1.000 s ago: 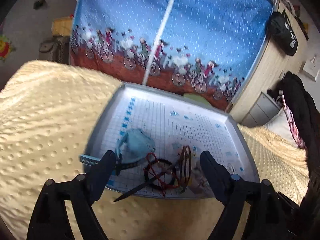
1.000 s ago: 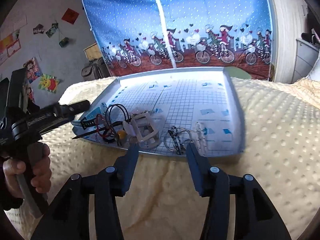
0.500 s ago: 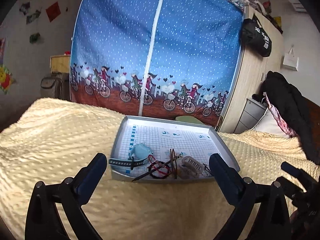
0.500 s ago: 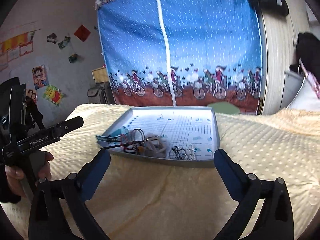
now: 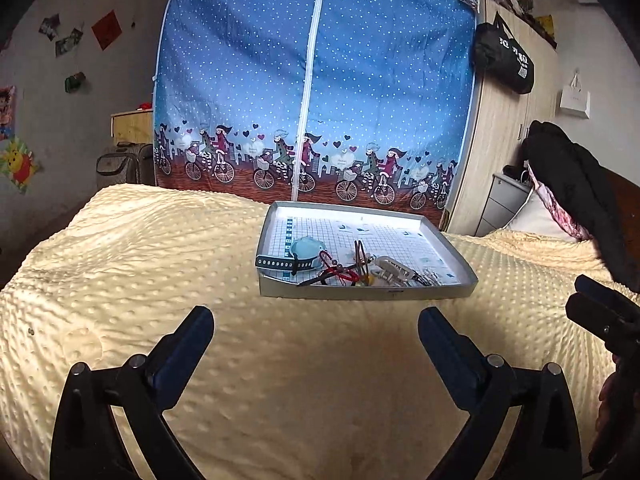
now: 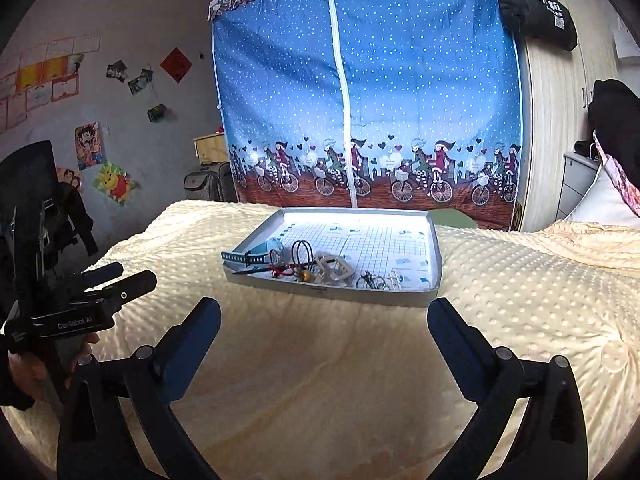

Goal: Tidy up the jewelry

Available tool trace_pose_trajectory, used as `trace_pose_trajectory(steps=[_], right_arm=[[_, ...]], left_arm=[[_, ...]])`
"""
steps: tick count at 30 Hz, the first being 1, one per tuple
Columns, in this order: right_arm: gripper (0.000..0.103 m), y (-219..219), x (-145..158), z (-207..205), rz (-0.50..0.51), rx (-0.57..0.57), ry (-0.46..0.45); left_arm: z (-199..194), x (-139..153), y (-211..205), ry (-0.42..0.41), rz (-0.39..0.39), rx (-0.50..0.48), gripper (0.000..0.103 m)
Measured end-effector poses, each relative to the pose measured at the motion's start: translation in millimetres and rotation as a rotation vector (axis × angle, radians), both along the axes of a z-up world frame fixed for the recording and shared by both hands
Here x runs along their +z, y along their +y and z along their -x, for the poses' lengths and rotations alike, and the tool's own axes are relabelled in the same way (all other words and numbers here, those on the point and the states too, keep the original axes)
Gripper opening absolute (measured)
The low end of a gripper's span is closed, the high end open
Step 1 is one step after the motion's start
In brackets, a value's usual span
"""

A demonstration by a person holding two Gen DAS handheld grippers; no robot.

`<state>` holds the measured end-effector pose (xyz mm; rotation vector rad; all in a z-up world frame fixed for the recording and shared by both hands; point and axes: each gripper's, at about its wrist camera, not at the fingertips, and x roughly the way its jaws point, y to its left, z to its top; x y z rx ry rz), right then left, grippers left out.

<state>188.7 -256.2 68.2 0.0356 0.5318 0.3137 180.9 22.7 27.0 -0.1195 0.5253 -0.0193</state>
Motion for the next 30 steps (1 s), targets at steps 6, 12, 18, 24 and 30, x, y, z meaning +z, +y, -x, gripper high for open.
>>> trace_pose_trajectory(steps=[6, 12, 18, 24, 30], right_arm=[[0.102, 2.1, -1.9, -1.0, -0.001, 0.000, 0.009], [0.102, 3.0, -2.3, -2.7, -0.004, -0.001, 0.014], [0.102, 4.1, -3.5, -4.3, -0.008, 0.000, 0.022], [0.102, 4.2, -5.2, -5.4, -0.010, -0.004, 0.025], [0.102, 4.2, -6.2, -6.9, -0.012, -0.004, 0.026]], left_arm=[[-0.2, 1.2, -2.0, 0.001, -0.009, -0.004, 0.103], [-0.5, 1.6, -2.0, 0.001, -0.009, -0.001, 0.103], [-0.4, 1.6, -1.9, 0.000, -0.007, -0.001, 0.103], [-0.7, 1.6, -2.0, 0.000, -0.010, -0.002, 0.103], [-2.0, 1.8, -1.7, 0.001, -0.011, -0.006, 0.103]])
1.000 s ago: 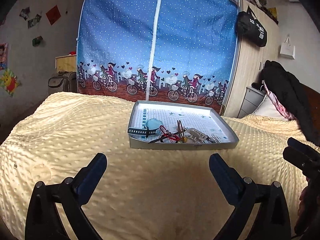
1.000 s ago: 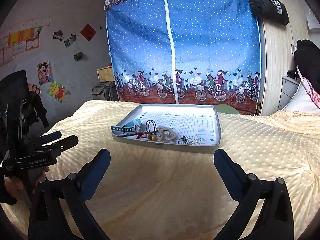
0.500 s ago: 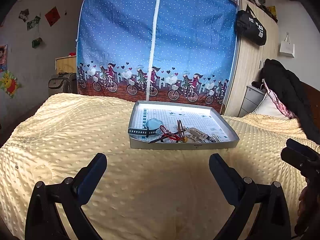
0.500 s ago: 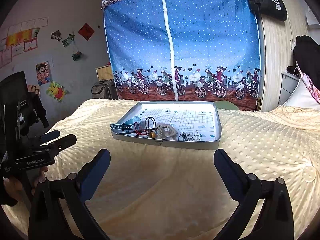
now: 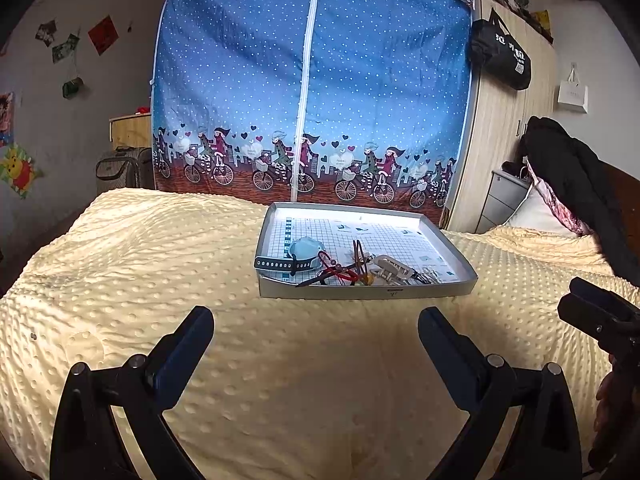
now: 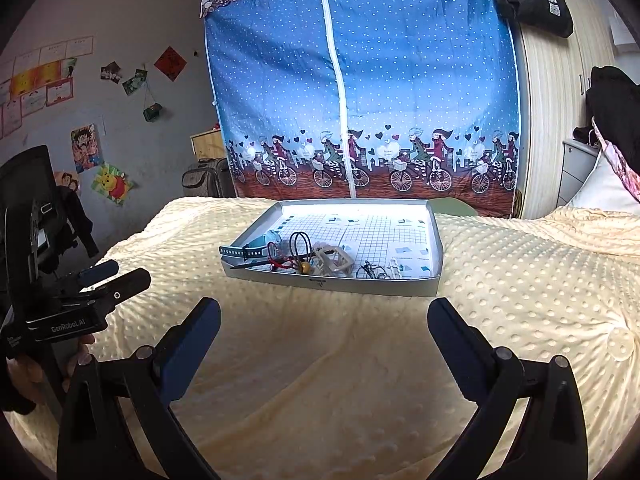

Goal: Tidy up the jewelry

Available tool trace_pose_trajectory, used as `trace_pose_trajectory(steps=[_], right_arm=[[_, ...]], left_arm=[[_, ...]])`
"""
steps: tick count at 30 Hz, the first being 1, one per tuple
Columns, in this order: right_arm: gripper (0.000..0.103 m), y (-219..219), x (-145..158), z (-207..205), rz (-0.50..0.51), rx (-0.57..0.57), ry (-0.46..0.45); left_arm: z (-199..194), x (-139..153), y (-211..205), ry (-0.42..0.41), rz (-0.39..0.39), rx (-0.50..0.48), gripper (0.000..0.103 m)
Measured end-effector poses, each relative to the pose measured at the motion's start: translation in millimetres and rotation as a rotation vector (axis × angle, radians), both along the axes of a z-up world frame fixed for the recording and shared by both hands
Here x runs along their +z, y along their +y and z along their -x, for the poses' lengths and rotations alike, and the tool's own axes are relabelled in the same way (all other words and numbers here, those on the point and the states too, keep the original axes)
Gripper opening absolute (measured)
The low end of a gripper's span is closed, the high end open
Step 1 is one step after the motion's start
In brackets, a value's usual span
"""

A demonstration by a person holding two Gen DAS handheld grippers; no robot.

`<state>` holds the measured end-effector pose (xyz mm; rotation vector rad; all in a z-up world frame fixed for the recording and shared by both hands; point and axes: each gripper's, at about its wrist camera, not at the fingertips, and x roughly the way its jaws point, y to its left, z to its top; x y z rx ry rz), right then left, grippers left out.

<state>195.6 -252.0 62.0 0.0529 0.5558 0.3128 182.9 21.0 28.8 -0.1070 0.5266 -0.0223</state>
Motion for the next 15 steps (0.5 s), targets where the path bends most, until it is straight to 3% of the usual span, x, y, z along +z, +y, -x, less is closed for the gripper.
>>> trace_pose_trajectory(steps=[15], right_arm=[[0.102, -0.4, -2.2, -0.6, -0.009, -0.004, 0.011]], left_arm=[[1.5, 0.7, -2.1, -0.006, -0.005, -0.008, 0.103]])
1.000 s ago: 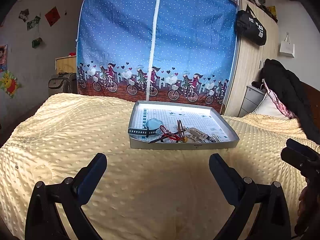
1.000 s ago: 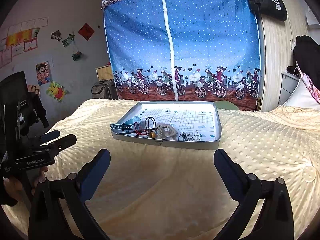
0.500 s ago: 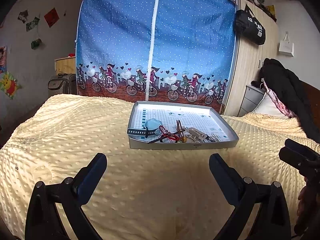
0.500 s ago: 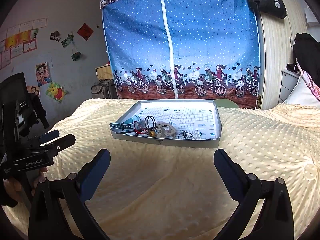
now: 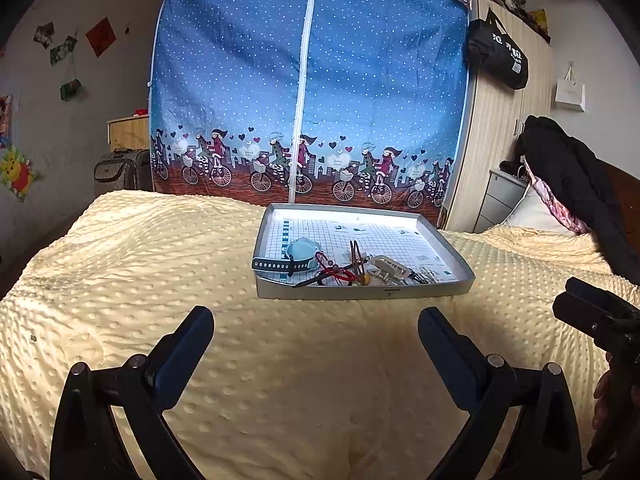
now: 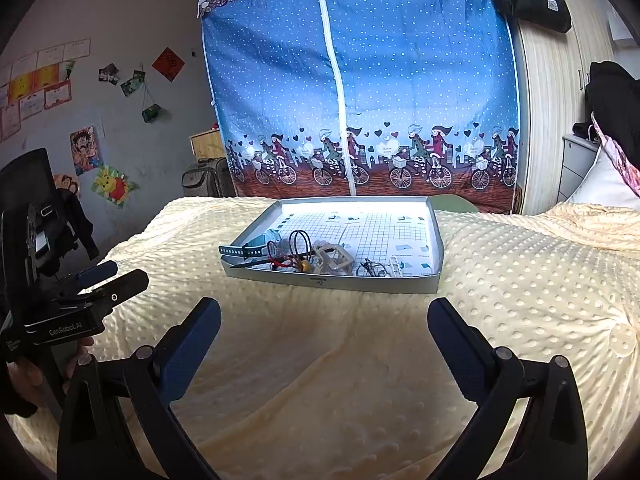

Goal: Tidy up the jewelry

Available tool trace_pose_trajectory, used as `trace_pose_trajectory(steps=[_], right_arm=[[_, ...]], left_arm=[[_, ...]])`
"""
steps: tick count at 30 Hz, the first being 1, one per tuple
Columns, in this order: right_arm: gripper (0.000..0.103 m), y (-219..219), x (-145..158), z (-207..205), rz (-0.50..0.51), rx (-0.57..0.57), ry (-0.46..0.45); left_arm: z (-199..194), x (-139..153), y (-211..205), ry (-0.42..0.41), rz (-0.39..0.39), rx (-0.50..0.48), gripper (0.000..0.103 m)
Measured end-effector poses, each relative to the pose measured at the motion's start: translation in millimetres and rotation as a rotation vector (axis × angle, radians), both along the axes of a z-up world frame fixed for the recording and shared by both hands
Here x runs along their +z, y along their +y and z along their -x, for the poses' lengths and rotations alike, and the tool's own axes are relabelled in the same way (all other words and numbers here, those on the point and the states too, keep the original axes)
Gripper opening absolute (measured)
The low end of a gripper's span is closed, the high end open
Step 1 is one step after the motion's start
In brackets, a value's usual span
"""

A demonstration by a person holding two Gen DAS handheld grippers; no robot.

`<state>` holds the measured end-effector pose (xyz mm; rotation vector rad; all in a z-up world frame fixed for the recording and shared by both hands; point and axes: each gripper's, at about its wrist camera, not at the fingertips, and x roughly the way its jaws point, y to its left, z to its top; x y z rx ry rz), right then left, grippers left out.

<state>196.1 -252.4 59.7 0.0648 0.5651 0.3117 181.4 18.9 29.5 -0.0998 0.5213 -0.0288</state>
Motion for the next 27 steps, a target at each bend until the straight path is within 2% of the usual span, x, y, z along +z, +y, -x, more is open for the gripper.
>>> trace_pose_trajectory(steps=[27], right_arm=[[0.102, 1.1, -3.3, -0.1, -0.006, -0.004, 0.010]], left_arm=[[1.3, -2.7, 2.4, 0.013, -0.008, -0.004, 0.103]])
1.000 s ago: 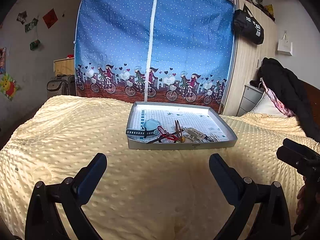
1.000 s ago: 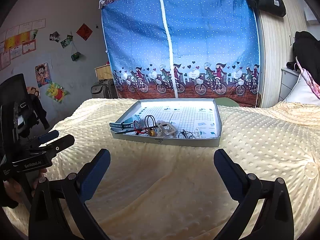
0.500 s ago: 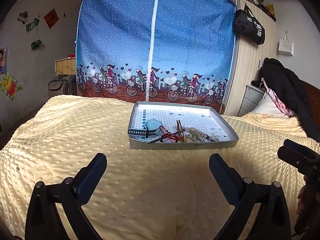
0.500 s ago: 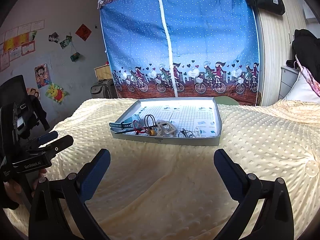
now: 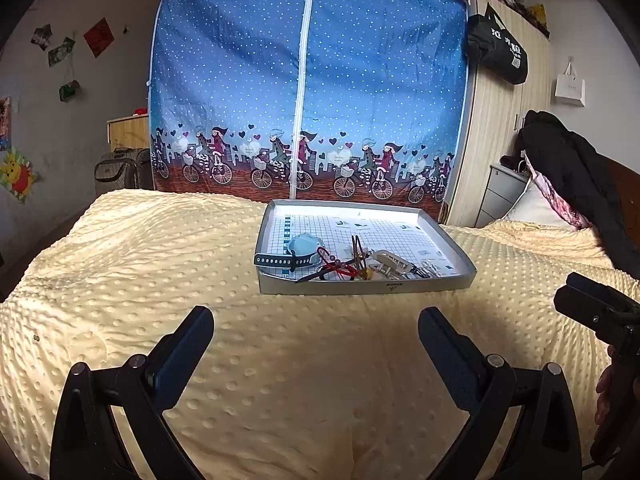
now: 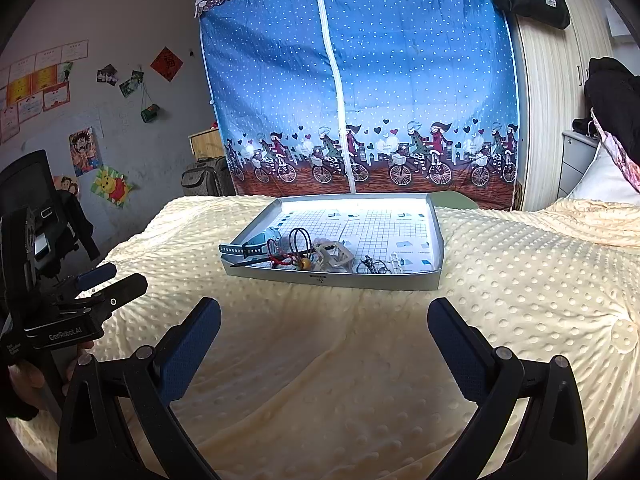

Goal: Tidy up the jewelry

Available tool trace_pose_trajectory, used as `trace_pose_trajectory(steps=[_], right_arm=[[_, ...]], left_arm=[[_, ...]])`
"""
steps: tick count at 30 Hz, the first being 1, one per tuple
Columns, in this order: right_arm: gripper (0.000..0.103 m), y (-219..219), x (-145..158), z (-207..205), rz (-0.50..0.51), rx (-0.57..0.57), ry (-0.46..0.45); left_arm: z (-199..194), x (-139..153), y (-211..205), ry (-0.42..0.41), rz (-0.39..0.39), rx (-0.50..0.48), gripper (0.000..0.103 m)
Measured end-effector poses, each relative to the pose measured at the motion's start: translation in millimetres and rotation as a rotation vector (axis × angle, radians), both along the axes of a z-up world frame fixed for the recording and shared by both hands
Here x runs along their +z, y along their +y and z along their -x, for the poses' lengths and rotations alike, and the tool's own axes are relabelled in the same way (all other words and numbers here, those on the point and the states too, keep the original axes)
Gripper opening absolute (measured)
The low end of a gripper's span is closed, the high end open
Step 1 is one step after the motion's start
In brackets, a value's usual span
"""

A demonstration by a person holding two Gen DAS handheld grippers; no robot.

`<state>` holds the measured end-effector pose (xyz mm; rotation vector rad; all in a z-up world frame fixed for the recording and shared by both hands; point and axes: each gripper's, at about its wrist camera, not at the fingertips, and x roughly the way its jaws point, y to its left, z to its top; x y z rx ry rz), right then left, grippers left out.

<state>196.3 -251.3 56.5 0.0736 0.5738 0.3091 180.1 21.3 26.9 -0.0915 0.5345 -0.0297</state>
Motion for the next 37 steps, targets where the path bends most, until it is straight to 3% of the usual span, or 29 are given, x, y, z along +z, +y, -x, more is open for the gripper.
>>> trace_pose_trajectory(steps=[9, 18, 37], right_arm=[[0.102, -0.3, -0.2, 2.0, 0.000, -0.003, -0.003], [0.102, 2.6, 1.2, 9.1, 0.009, 0.003, 0.007], [0.102, 3.3, 29.5, 29.4, 0.019, 0.006, -0.028]], left_arm=[[1.8, 5.5, 7.2, 0.010, 0.015, 0.044, 0.103], [7.3, 8.5, 3.9, 0.007, -0.022, 0.027, 0.103], [28.3, 30.0, 8.6, -0.035, -0.025, 0.020, 0.103]])
